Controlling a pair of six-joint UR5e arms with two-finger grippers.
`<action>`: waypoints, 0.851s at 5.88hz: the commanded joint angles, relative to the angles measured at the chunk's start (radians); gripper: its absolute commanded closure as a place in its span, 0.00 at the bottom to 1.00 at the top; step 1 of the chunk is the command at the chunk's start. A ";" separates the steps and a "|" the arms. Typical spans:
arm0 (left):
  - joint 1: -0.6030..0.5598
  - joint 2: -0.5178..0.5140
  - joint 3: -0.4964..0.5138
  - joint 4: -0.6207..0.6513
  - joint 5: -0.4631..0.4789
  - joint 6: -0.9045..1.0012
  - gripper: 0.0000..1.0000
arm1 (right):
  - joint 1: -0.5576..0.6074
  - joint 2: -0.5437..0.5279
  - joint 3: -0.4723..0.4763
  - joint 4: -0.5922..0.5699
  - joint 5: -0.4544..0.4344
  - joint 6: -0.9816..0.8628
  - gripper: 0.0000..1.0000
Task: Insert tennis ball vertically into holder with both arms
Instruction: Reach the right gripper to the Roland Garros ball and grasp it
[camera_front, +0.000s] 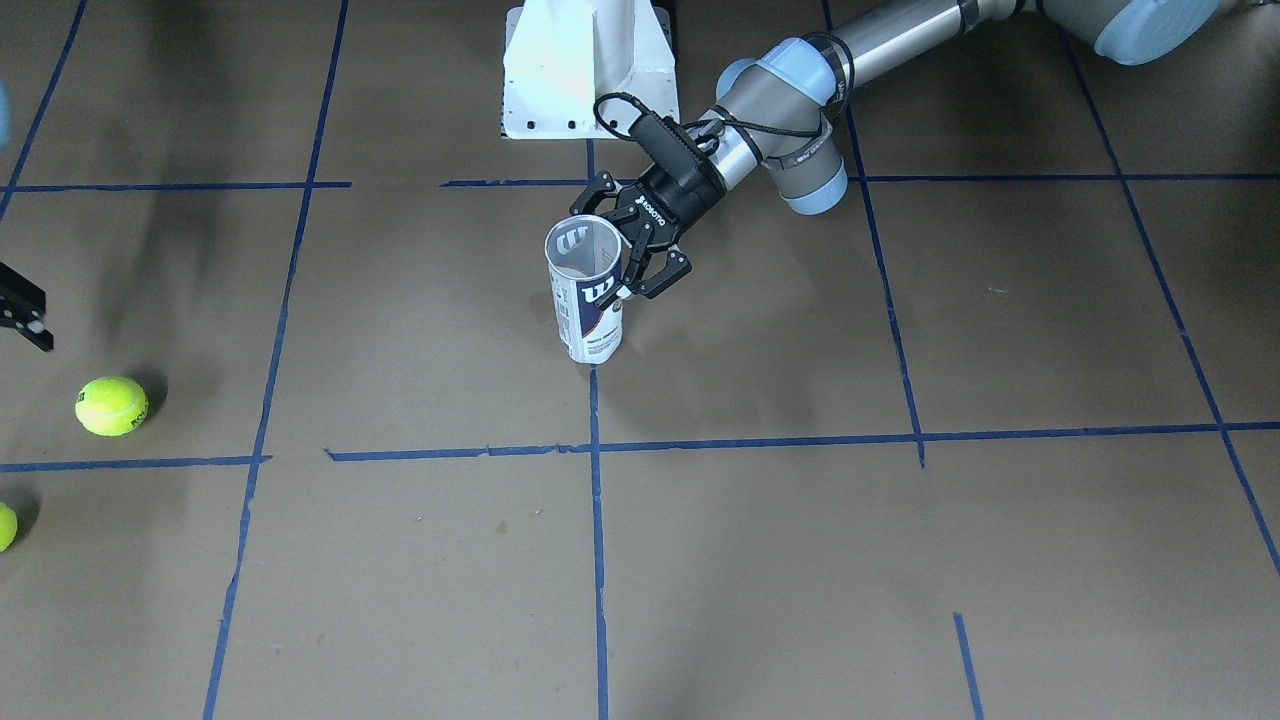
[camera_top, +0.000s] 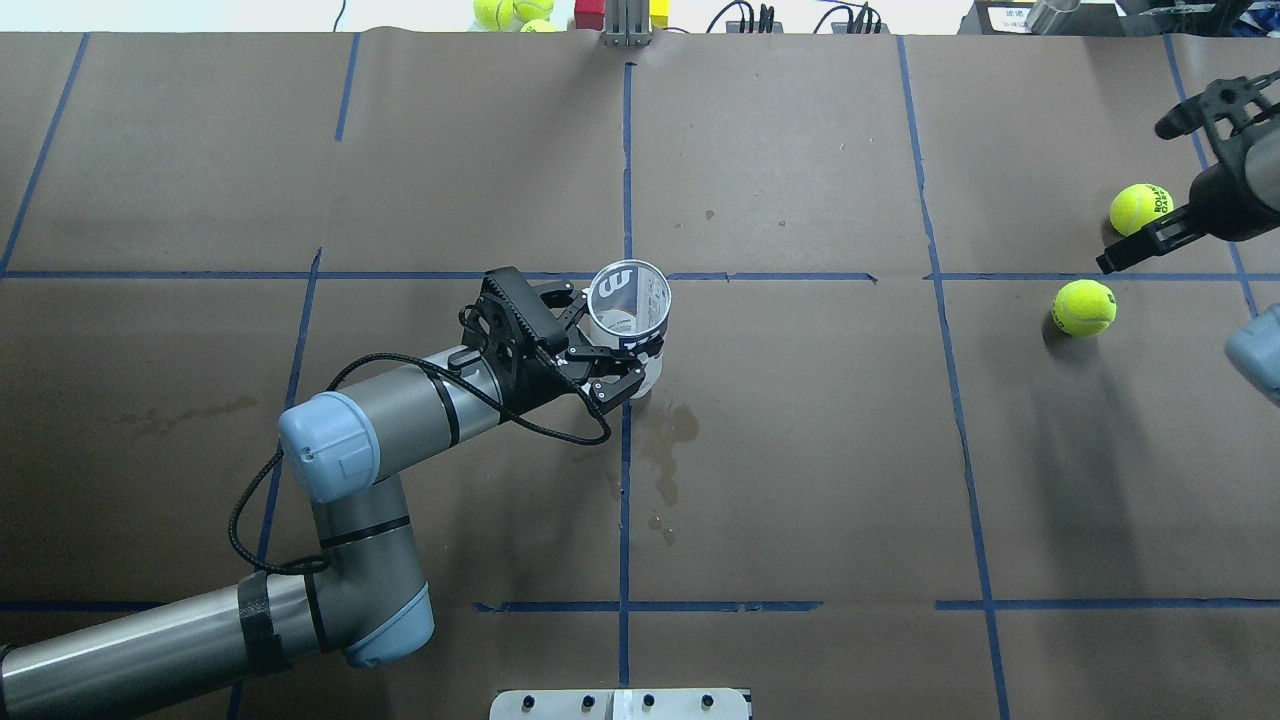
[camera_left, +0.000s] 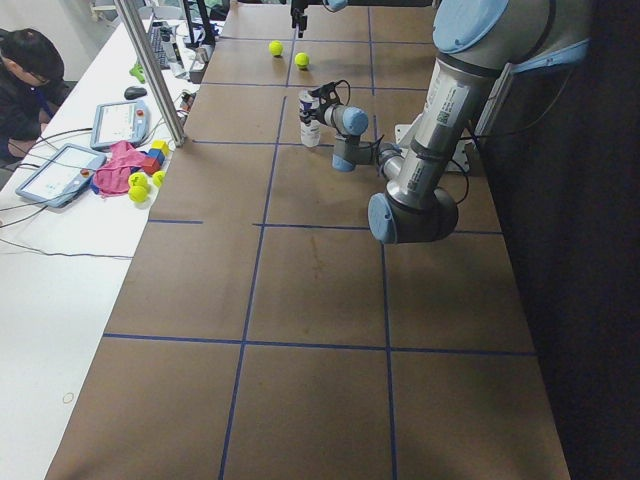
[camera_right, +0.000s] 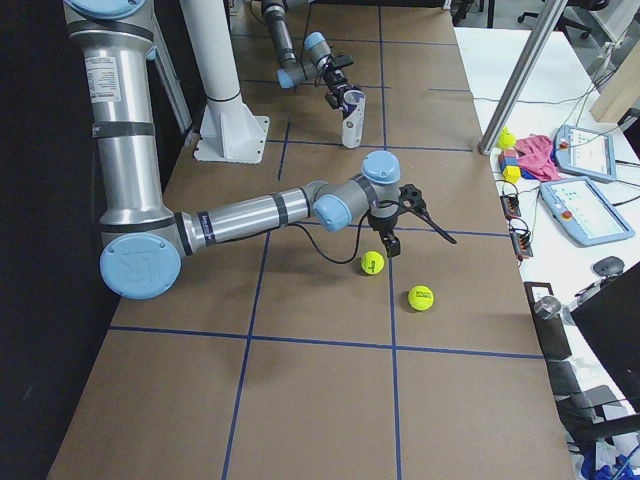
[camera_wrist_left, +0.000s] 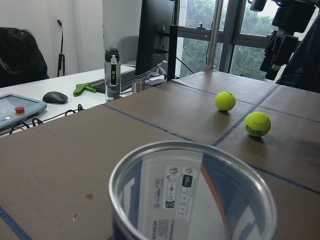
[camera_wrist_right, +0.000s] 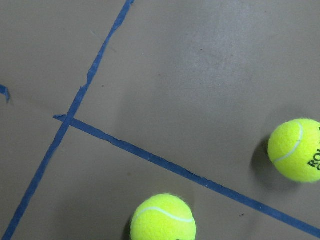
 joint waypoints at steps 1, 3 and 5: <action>0.000 0.000 0.001 0.000 -0.002 0.000 0.28 | -0.052 0.006 -0.087 0.127 -0.025 0.012 0.00; 0.000 0.000 0.001 0.000 -0.002 0.000 0.28 | -0.079 0.001 -0.120 0.152 -0.025 0.012 0.00; 0.000 0.000 0.001 0.000 -0.002 0.000 0.28 | -0.110 -0.005 -0.149 0.154 -0.027 0.012 0.00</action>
